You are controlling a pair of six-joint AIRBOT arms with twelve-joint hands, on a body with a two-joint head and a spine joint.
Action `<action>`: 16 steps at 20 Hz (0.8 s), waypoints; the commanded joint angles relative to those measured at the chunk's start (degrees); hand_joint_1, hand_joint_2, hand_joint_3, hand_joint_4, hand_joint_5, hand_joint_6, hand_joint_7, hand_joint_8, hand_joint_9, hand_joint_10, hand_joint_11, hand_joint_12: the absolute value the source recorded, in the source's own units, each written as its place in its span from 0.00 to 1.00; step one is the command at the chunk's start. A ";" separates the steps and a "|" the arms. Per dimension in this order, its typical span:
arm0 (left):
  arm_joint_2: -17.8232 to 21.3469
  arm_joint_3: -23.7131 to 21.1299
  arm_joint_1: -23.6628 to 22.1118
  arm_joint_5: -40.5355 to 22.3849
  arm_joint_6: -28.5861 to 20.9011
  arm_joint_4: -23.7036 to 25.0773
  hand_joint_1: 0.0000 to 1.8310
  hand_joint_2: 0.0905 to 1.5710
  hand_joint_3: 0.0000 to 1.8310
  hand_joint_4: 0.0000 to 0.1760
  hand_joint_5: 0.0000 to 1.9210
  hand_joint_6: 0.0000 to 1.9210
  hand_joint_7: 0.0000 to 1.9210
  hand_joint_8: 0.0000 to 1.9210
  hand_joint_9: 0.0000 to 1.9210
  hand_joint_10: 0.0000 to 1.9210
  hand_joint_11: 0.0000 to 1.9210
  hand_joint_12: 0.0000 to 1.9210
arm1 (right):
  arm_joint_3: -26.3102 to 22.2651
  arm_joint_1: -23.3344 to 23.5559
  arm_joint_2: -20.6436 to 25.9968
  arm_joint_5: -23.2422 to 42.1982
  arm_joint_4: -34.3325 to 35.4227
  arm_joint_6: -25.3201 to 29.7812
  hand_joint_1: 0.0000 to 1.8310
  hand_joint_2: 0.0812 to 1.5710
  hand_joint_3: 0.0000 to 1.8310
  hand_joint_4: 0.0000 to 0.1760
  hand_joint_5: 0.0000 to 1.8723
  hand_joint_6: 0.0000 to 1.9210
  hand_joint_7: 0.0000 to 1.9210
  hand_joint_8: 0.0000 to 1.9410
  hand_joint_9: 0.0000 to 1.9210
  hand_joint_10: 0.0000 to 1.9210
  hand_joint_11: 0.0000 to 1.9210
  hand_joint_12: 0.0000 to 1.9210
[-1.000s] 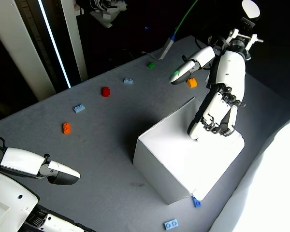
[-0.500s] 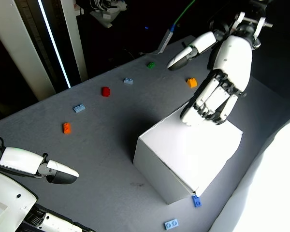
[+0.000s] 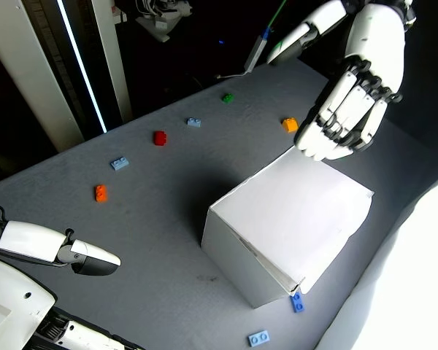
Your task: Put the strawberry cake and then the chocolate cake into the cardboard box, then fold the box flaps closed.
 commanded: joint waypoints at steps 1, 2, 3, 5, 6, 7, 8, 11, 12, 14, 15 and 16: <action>0.97 -0.54 -1.19 2.20 -1.28 -2.23 0.09 0.72 0.00 0.12 0.22 0.01 0.26 0.01 0.28 0.00 0.09 0.53 | 0.14 0.31 0.89 6.32 0.07 0.06 0.08 0.78 0.00 0.00 0.17 0.01 0.19 0.00 0.19 0.03 0.00 0.53; 1.95 -1.74 -1.73 2.22 -2.76 -0.27 0.08 0.72 0.00 0.08 0.23 0.01 0.28 0.00 0.29 0.00 0.08 0.54 | 0.14 0.31 0.89 6.32 0.07 0.06 0.08 0.77 0.00 0.00 0.20 0.02 0.21 0.01 0.21 0.04 0.00 0.59; 2.94 -2.90 -2.29 2.22 -4.33 1.23 0.07 0.73 0.00 0.08 0.25 0.01 0.31 0.01 0.30 0.01 0.09 0.54 | 0.14 0.31 0.89 6.32 0.07 0.06 0.08 0.77 0.00 0.00 0.24 0.03 0.25 0.02 0.23 0.05 0.00 0.62; 5.05 -5.45 -2.99 2.20 -7.27 4.83 0.07 0.73 0.00 0.00 0.35 0.02 0.43 0.02 0.39 0.03 0.11 0.58 | 0.13 0.31 0.91 6.32 0.07 0.05 0.07 0.78 0.00 0.00 0.39 0.08 0.42 0.06 0.32 0.20 0.00 0.75; 6.09 -6.71 -3.62 2.12 -8.71 7.00 0.07 0.74 0.00 0.00 0.39 0.02 0.48 0.03 0.44 0.05 0.12 0.63 | 0.13 0.31 0.92 6.32 0.07 0.05 0.08 0.78 0.00 0.00 0.44 0.11 0.47 0.09 0.32 0.35 0.03 0.80; 7.03 -7.84 -4.05 2.03 -9.88 8.45 0.06 0.75 0.00 0.00 0.45 0.02 0.53 0.06 0.46 0.19 0.16 0.71 | 0.12 0.31 0.92 6.32 0.07 0.05 0.08 0.79 0.00 0.00 0.47 0.25 0.51 0.25 0.36 0.52 0.14 0.87; 7.93 -8.93 -4.17 1.93 -10.76 9.51 0.07 0.76 0.00 0.00 0.53 0.03 0.59 0.10 0.46 0.38 0.20 0.77 | 0.12 0.31 0.92 6.32 0.07 0.05 0.08 0.79 0.00 0.00 0.50 0.35 0.51 0.41 0.36 0.65 0.20 0.95; 10.48 -12.48 -5.73 1.50 -13.78 13.25 0.03 0.80 0.00 0.00 0.56 0.40 0.60 0.54 0.50 0.80 0.29 0.93 | 0.12 0.31 0.93 6.32 0.07 0.04 0.05 0.81 0.00 0.00 0.53 0.72 0.61 0.71 0.53 0.92 0.43 1.00; 10.99 -13.22 -6.31 1.35 -14.64 14.32 0.01 0.81 0.00 0.00 0.53 0.62 0.59 0.69 0.52 0.89 0.35 0.99 | 0.12 0.31 0.93 6.32 0.07 0.04 0.04 0.81 0.00 0.00 0.56 0.80 0.64 0.77 0.58 0.96 0.50 1.00; 11.85 -14.58 -7.58 1.02 -16.37 16.95 0.00 0.83 0.00 0.00 0.55 0.83 0.63 0.85 0.61 0.95 0.49 1.00 | 0.12 0.31 0.93 6.32 0.07 0.03 0.06 0.81 0.00 0.00 0.65 0.91 0.69 0.89 0.67 1.00 0.64 1.00; 12.26 -15.05 -8.39 0.87 -17.22 18.41 0.00 0.83 0.00 0.00 0.56 0.86 0.64 0.86 0.62 0.95 0.51 1.00 | 0.11 0.31 0.93 6.32 0.07 0.03 0.08 0.81 0.00 0.75 0.66 0.95 0.70 0.92 0.69 1.00 0.68 1.00; 12.66 -15.51 -9.14 0.75 -18.01 19.95 0.00 0.83 0.00 0.00 0.57 0.88 0.65 0.88 0.64 0.96 0.53 1.00 | 0.09 0.31 0.93 6.32 0.07 0.03 0.08 0.81 0.00 0.95 0.66 0.98 0.71 0.95 0.71 1.00 0.71 1.00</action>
